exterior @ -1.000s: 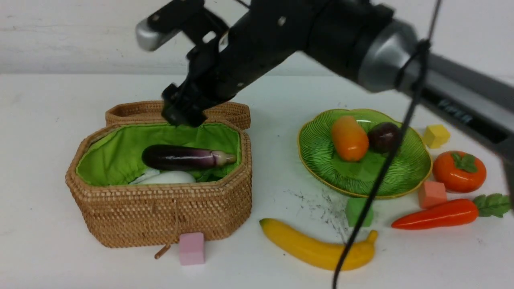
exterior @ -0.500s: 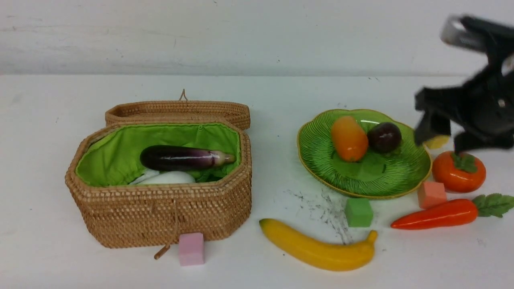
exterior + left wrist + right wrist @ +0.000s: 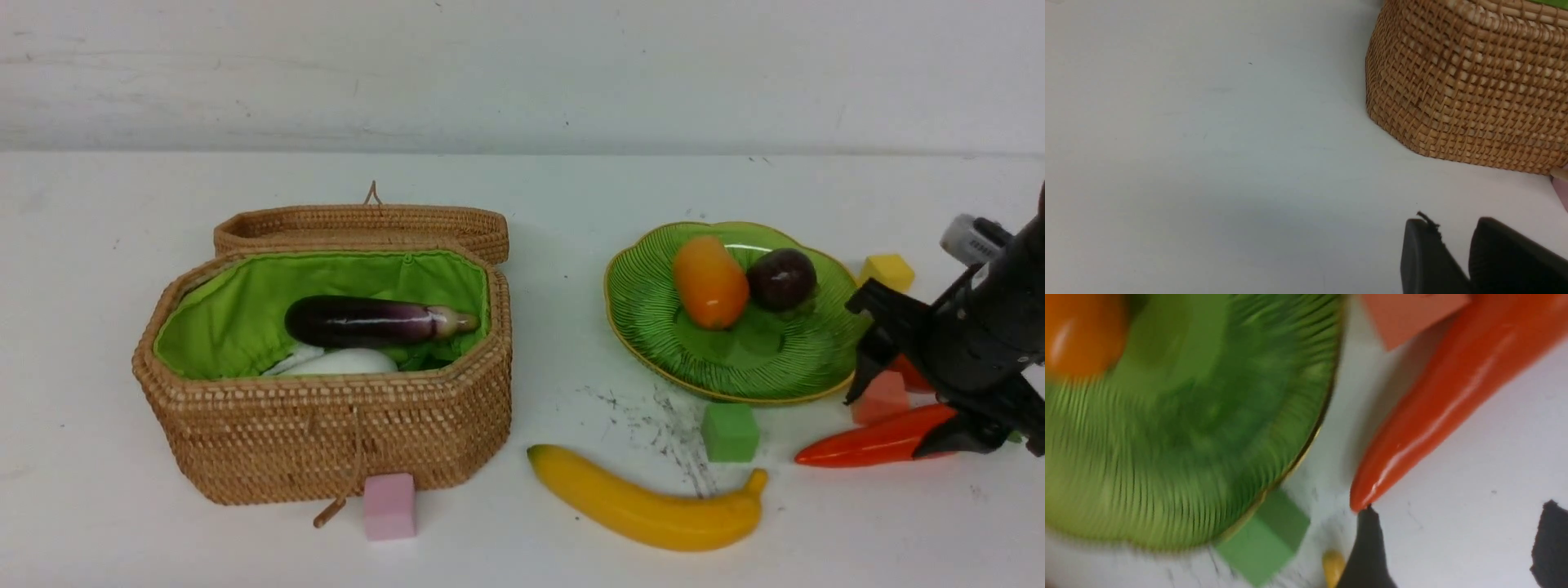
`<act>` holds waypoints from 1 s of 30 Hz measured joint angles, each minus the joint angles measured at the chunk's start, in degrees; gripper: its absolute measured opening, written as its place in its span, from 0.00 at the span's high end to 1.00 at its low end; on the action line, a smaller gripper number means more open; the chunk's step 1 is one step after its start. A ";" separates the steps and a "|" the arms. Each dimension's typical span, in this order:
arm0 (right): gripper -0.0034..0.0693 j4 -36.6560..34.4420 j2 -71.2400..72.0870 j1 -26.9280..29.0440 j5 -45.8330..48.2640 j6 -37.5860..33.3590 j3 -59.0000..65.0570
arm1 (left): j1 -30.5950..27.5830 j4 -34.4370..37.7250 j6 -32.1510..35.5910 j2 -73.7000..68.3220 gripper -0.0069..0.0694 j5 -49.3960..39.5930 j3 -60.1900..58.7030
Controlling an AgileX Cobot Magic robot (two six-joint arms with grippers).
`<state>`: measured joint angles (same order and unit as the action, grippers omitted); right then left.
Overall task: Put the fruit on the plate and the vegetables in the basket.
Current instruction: Use the right arm to grab a carrot and put it into the left basket
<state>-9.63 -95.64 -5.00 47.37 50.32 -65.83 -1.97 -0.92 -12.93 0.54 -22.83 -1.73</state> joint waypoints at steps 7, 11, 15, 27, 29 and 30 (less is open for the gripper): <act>0.24 10.62 -2.35 -0.97 -1.35 19.51 0.00 | 0.00 0.00 0.00 0.00 0.69 0.00 0.00; 0.24 11.57 -3.62 -1.61 -1.79 21.35 0.00 | 0.00 0.00 0.00 0.00 0.69 0.00 0.00; 0.24 11.35 -5.32 -2.62 -2.97 21.55 0.00 | 0.00 0.00 0.00 0.00 0.68 0.00 0.00; 0.34 10.73 -12.01 -3.54 -8.22 18.31 -0.29 | 0.00 0.00 0.00 0.00 0.67 0.00 0.00; 0.45 10.73 -12.01 -3.54 -6.76 14.83 -0.27 | 0.00 0.00 0.00 0.00 0.66 0.00 0.00; 0.49 10.73 -12.01 -3.54 -6.12 14.01 -0.27 | 0.00 0.00 0.00 0.00 0.66 0.00 0.00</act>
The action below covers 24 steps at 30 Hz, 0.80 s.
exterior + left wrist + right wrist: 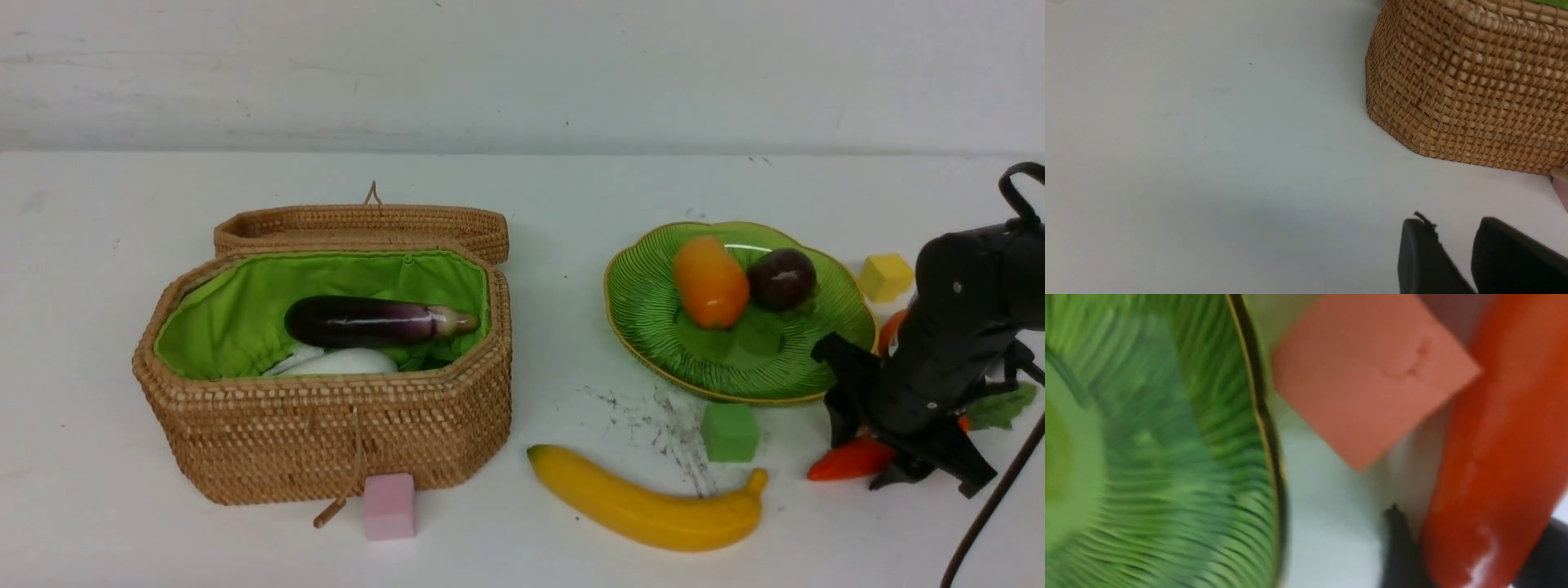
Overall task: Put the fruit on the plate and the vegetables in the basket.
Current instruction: Use the right arm to grab a carrot and put it into the left basket
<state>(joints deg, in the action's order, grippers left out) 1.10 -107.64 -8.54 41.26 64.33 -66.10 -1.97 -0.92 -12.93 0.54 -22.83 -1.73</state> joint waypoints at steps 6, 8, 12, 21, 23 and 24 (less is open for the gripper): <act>0.55 -0.11 0.90 0.00 7.33 -8.44 0.05 | 0.00 0.00 0.00 0.00 0.65 0.00 0.00; 0.55 -1.10 2.35 0.00 9.27 -12.21 0.16 | 0.00 0.00 0.00 0.00 0.65 0.00 0.00; 0.55 -5.72 8.56 -0.40 12.18 -17.85 0.16 | 0.00 0.00 0.00 0.00 0.65 0.00 0.00; 0.55 -20.83 21.94 -13.22 -4.93 -46.22 -1.93 | 0.00 0.00 0.00 0.00 0.65 0.00 0.00; 0.55 -22.65 21.65 -15.41 -6.80 -51.92 -3.39 | 0.00 0.00 0.00 0.00 0.64 0.00 0.00; 0.55 -25.43 20.24 -18.71 -8.20 -59.93 -6.14 | 0.00 0.00 0.00 0.00 0.64 0.00 0.00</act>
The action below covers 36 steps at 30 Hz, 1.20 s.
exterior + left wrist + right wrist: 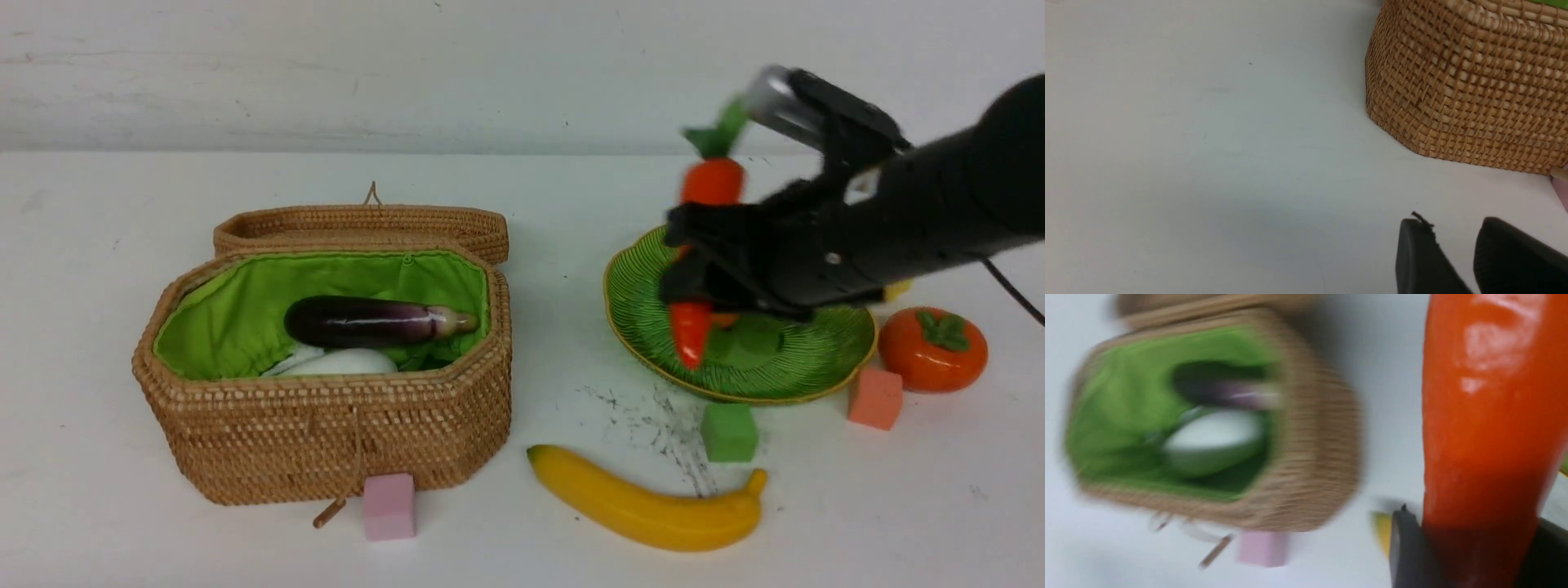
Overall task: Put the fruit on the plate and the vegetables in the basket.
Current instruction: Use the right arm to grab a carrot and put it into the left basket
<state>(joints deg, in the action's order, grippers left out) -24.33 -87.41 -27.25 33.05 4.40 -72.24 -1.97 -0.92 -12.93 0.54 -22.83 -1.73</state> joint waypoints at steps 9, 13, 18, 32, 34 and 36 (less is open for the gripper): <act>0.55 -6.42 -21.58 -10.68 14.13 -36.24 -31.59 | 0.00 0.00 0.00 0.00 0.63 0.00 0.00; 0.55 -4.33 -30.28 -12.82 17.92 -39.52 -41.93 | 0.00 0.00 0.00 0.00 0.62 0.00 0.00; 0.55 0.19 -33.95 -13.19 16.09 -39.84 -46.14 | 0.00 0.00 0.00 0.00 0.62 0.00 0.00; 0.02 1.32 -26.17 -10.58 24.76 -37.50 -45.91 | 0.00 0.00 0.00 0.00 0.60 0.00 0.00; 0.05 0.93 -21.28 -8.79 25.32 -36.25 -42.72 | 0.00 0.00 0.00 0.00 0.60 0.00 0.00; 0.08 0.79 -15.74 -6.97 25.07 -36.11 -36.90 | 0.00 0.00 0.00 0.00 0.60 0.00 0.00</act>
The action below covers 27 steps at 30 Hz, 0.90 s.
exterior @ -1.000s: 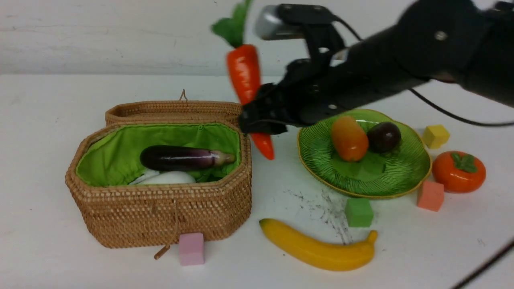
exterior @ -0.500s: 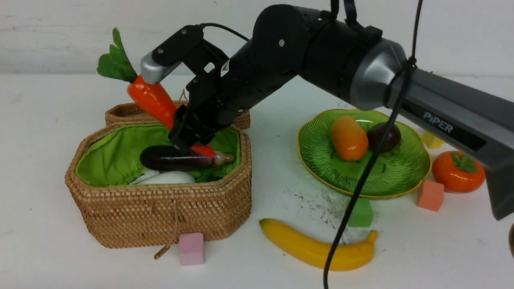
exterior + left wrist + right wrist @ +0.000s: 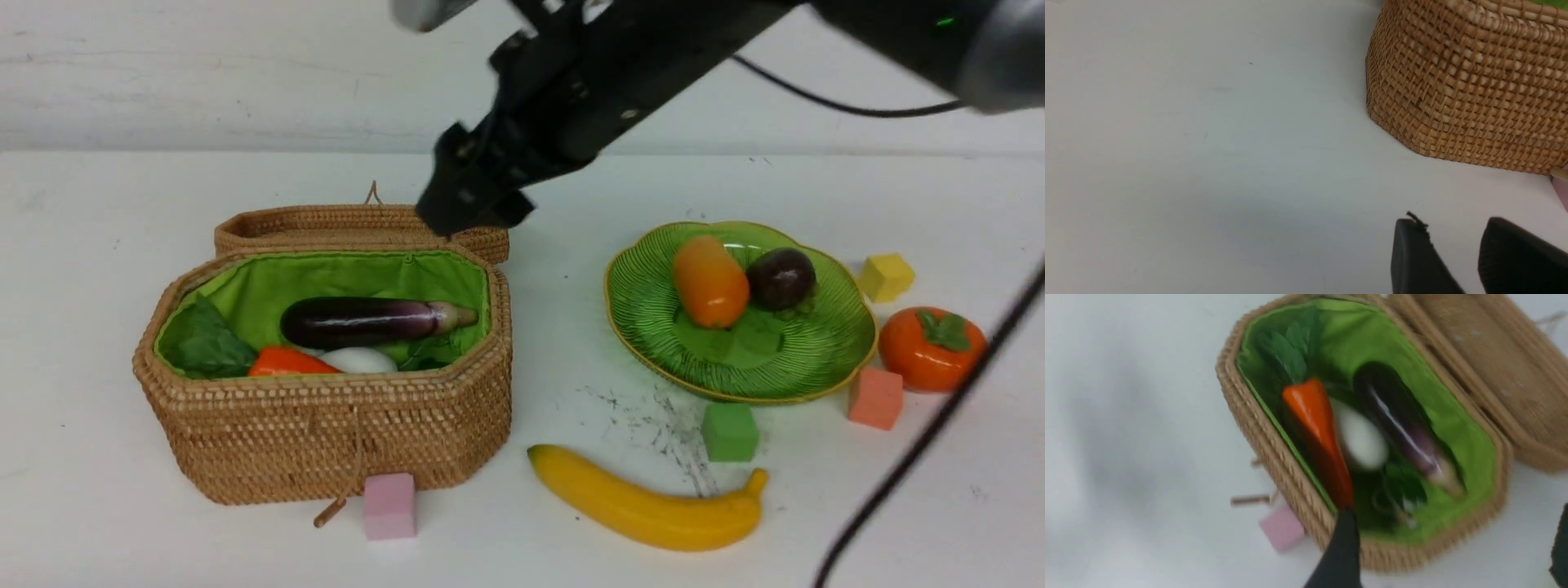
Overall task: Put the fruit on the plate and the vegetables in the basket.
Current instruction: Use the right arm to grab a banana and put it into the right plate
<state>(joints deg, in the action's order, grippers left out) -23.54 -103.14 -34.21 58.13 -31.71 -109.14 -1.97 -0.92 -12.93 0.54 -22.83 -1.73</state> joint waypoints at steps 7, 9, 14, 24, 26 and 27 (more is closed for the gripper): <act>0.16 1.57 5.12 1.31 -3.16 -4.49 25.53 | 0.00 0.00 0.00 0.00 0.60 0.00 0.00; 0.16 2.82 3.51 1.31 -3.28 -4.95 29.71 | 0.00 0.00 0.00 0.00 0.60 0.00 0.00; 0.16 6.78 -1.28 1.31 -4.72 -3.61 31.10 | 0.00 0.00 0.00 0.00 0.60 0.00 0.00; 0.17 13.51 -9.44 1.31 -10.18 -3.22 31.10 | 0.00 0.00 0.00 0.00 0.60 0.00 0.00; 0.23 12.56 -10.80 1.31 -9.33 -3.17 31.10 | 0.00 0.00 0.00 0.00 0.60 0.00 0.00; 0.23 12.56 -10.80 1.31 -9.33 -3.17 31.10 | 0.00 0.00 0.00 0.00 0.60 0.00 0.00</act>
<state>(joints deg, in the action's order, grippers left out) -10.98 -113.94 -32.90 48.79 -34.87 -78.04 -1.97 -0.92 -12.93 0.54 -22.83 -1.73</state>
